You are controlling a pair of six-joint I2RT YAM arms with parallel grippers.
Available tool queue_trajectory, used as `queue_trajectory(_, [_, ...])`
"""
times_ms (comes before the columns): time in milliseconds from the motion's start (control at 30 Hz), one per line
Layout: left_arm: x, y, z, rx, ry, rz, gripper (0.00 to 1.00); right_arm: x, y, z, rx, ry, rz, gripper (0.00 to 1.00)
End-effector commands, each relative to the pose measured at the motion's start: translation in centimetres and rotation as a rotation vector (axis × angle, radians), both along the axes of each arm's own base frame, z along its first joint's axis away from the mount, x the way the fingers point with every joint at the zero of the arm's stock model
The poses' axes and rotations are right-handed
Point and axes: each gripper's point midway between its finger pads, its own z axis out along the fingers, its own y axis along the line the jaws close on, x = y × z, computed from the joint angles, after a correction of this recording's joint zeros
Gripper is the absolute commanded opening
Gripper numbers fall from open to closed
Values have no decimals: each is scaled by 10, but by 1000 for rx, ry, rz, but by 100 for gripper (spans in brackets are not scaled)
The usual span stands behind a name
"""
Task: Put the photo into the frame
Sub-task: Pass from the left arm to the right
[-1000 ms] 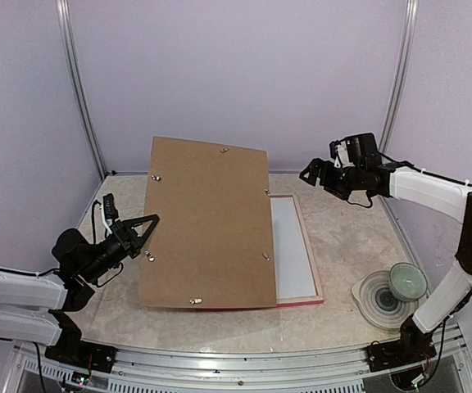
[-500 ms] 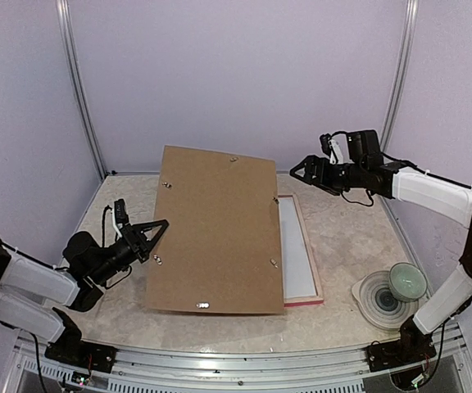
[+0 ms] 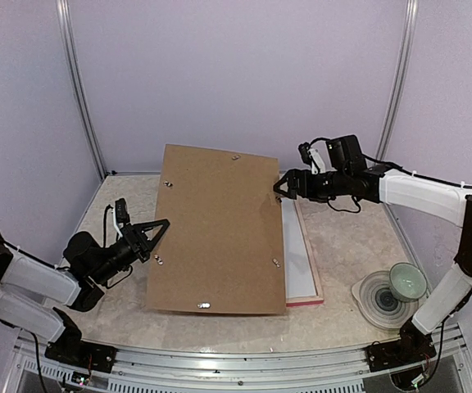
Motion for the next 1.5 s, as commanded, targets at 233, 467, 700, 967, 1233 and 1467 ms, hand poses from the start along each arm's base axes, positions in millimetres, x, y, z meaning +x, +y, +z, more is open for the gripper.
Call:
queue_trajectory(233, [-8,4,48,-106,-138,-5,0,0,-15,-19,-86,4,-46,96])
queue_trajectory(467, [-8,5,48,-104,-139,2,0,-1,-18,-26,-103,12,-49,97])
queue_trajectory(700, [-8,5,48,-103,-141,5,0,-5,-17,-28,-101,17,-31,97])
queue_trajectory(967, [-7,5,48,-100,-140,6,0,-13,-11,-21,-70,12,18,97])
queue_trajectory(1233, [-7,5,47,-99,-138,5,0,-15,-14,-13,-69,-10,5,97])
queue_trajectory(1467, [-8,5,47,-100,-138,1,0,-6,-13,-2,-61,-41,-13,97])
